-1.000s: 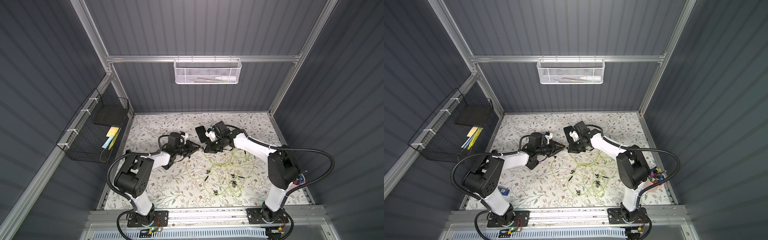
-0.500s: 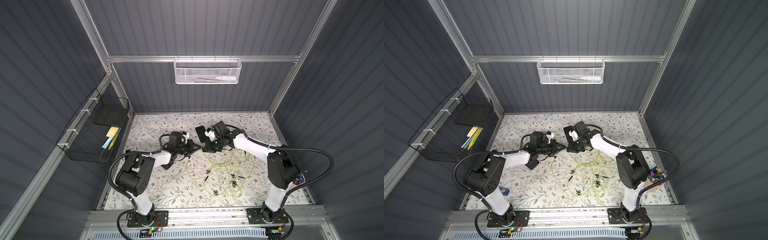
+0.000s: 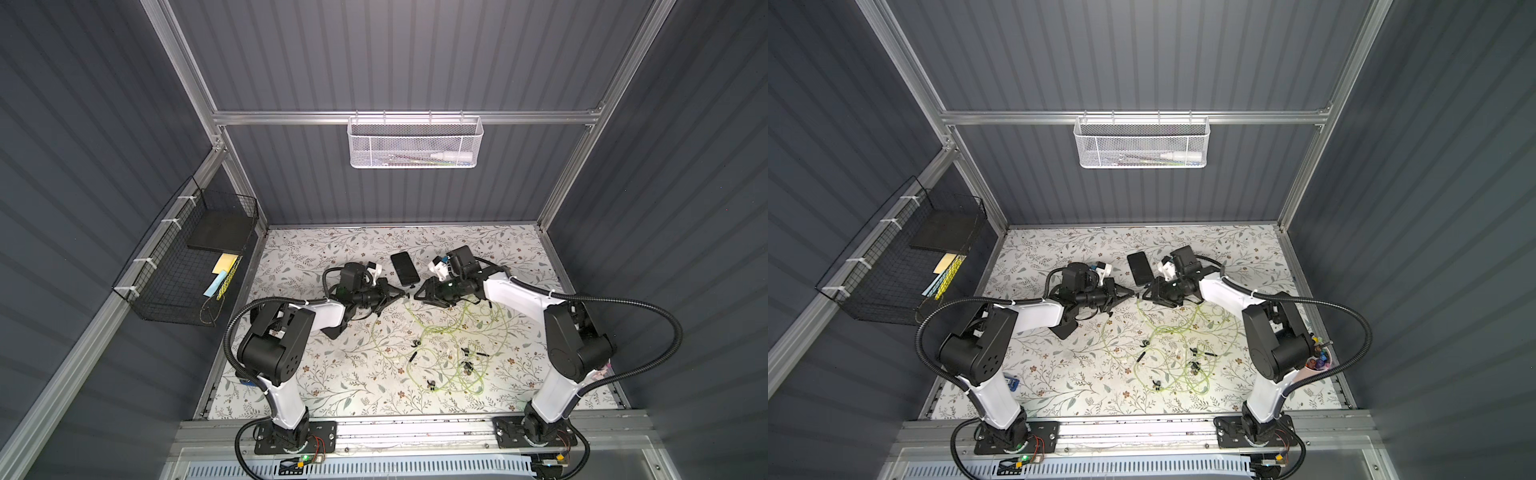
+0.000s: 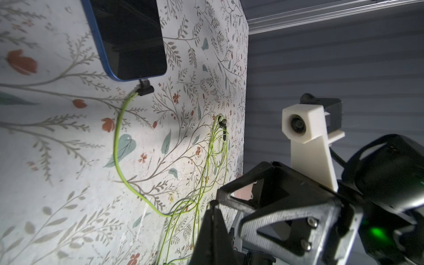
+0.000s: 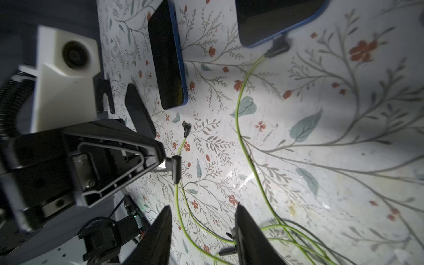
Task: Plug wired earphones into phones
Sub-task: Pick up the wired earphone from the center of the board.
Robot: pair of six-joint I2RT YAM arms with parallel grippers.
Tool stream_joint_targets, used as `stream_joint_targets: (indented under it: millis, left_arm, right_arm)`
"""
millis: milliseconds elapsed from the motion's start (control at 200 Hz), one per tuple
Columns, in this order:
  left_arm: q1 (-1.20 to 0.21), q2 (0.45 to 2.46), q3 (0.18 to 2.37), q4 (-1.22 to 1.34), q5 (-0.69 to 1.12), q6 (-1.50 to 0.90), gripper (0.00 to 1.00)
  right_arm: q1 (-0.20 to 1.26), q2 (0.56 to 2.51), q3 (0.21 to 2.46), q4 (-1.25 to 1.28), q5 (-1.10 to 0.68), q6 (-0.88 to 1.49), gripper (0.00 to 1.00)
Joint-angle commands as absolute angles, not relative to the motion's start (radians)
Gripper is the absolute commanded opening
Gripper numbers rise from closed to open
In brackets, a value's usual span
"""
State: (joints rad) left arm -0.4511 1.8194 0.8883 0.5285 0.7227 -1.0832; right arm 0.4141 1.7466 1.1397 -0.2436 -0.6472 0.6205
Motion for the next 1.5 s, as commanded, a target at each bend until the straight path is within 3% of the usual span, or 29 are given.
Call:
stream_joint_targets:
  millis: [0, 165, 445, 890, 1186, 1496]
  left_arm:
    - [-0.458, 1.871, 0.949, 0.63, 0.831, -1.153, 0.0]
    - [-0.458, 1.915, 0.974, 0.702, 0.887, -1.243, 0.0]
    - [-0.459, 1.945, 0.986, 0.778, 0.894, -1.323, 0.0]
    - [-0.46, 1.958, 0.98, 0.831, 0.884, -1.364, 0.0]
    - [-0.462, 1.961, 0.977, 0.859, 0.883, -1.382, 0.0]
    - [-0.463, 1.965, 0.97, 0.862, 0.878, -1.383, 0.0]
  right_arm:
    - [0.371, 1.729, 1.079, -0.019, -0.844, 0.729, 0.44]
    - [0.322, 1.761, 0.983, 0.286, -0.975, 0.886, 0.44]
    - [0.314, 1.822, 0.949, 0.461, -1.015, 0.971, 0.4]
    - [0.32, 1.845, 0.942, 0.541, -1.022, 1.022, 0.23]
    - [0.323, 1.867, 0.948, 0.544, -1.015, 1.023, 0.3]
    - [0.325, 1.873, 0.945, 0.573, -1.0, 1.046, 0.09]
